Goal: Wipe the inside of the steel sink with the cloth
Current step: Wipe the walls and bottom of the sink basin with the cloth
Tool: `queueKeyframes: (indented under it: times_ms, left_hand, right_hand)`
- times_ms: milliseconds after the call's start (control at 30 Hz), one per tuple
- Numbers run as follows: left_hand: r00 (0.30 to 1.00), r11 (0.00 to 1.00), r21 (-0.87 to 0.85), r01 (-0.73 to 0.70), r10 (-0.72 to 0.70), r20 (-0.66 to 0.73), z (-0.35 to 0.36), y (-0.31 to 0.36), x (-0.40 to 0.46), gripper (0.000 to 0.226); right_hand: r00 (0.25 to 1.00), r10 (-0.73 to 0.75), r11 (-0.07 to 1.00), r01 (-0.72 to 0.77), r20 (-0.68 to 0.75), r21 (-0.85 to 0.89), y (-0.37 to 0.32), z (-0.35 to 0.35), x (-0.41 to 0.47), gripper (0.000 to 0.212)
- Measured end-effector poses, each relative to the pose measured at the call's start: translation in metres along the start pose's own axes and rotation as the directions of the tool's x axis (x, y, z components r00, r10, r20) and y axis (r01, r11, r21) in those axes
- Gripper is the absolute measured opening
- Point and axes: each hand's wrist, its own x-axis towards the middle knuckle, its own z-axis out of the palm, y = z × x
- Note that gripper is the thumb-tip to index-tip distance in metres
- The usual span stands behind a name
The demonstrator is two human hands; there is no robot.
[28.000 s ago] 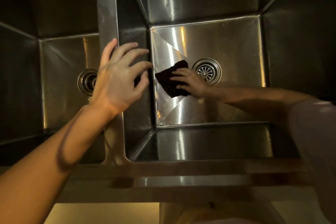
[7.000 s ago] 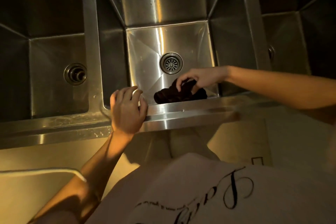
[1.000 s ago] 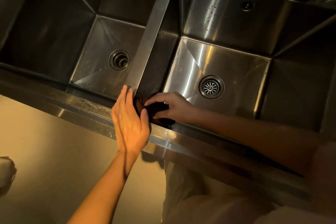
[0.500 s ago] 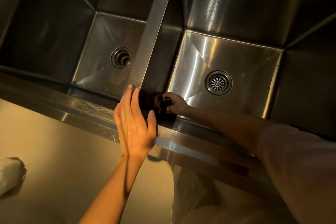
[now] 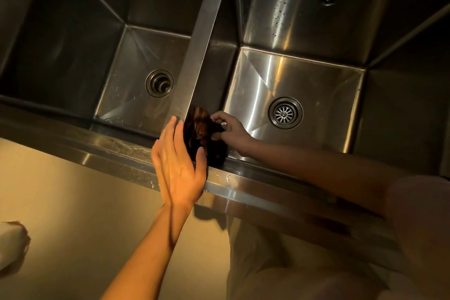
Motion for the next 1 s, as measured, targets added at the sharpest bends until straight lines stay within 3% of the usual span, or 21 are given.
queueKeyframes:
  times_ms: [133,333,467,633,767,1000]
  left_hand:
    - [1.0,1.0,-0.008,0.001,-0.001,0.01,-0.005,0.004,-0.001,0.06]
    - [0.999,1.0,0.006,-0.006,0.006,0.036,-0.012,0.008,-0.001,0.061]
    - [0.999,1.0,-0.018,-0.011,0.012,0.045,-0.01,0.004,-0.001,0.058]
    - [0.999,0.998,-0.055,-0.041,0.042,0.013,-0.009,0.003,-0.001,0.058]
    - [0.999,0.997,-0.055,-0.047,0.047,-0.007,-0.01,0.003,-0.001,0.056]
    - [0.999,0.999,0.002,-0.046,0.046,0.003,-0.008,0.002,-0.001,0.048]
  right_hand:
    - [0.995,-0.104,0.986,0.101,0.012,0.132,-0.031,0.001,-0.02,0.049]
    - [0.982,-0.074,0.975,0.109,-0.175,0.196,-0.025,0.013,-0.018,0.036]
    - [0.952,0.004,1.0,-0.008,-0.305,-0.012,0.011,0.017,0.005,0.039]
    - [0.915,0.118,0.947,-0.22,-0.386,-0.233,0.055,0.016,0.034,0.043]
    - [0.881,0.179,0.913,-0.314,-0.437,-0.26,0.069,0.016,0.048,0.04]
    - [0.906,0.158,0.936,-0.263,-0.392,-0.231,0.045,0.029,0.042,0.04]
